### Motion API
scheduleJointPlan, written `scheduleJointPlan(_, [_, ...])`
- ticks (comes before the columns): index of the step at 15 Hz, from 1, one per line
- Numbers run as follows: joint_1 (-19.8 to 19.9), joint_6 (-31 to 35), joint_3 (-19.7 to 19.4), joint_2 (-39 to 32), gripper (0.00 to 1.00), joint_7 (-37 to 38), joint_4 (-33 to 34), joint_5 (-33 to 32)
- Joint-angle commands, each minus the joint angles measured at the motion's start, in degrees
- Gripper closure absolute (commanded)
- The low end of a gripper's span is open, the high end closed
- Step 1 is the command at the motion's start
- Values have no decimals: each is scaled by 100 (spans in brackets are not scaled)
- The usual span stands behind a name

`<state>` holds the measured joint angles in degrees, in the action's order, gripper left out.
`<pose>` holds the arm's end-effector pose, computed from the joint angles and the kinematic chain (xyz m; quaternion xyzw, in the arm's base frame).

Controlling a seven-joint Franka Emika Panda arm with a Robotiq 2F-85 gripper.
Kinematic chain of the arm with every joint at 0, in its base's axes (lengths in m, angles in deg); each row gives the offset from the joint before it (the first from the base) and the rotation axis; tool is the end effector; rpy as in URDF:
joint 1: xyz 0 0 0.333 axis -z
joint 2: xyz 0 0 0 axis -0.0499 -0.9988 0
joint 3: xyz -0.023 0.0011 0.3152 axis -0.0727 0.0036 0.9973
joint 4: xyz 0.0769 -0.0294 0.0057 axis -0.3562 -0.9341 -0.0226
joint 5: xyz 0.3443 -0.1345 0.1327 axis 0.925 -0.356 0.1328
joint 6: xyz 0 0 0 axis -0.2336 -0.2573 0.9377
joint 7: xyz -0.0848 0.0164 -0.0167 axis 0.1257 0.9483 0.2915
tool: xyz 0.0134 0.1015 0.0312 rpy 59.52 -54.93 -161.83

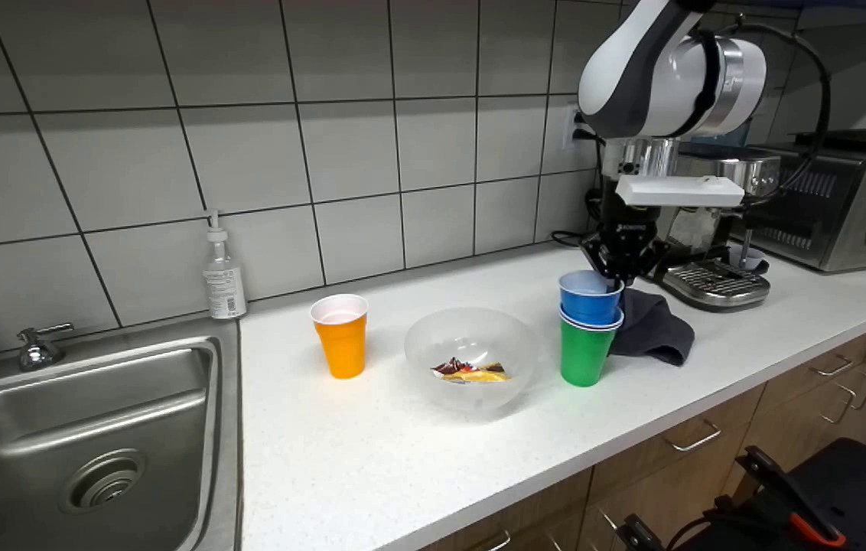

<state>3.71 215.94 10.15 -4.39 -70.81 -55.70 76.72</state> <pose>0.4463 -0.1144 0.2802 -0.9872 0.1492 0.0468 0.0307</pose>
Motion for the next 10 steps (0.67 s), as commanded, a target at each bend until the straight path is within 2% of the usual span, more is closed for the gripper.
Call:
scheduleJointPlan(1, [3, 190, 46, 82, 99, 240, -98, -196])
scheduleJointPlan(10, [9, 357, 39, 62, 99, 294, -152, -271])
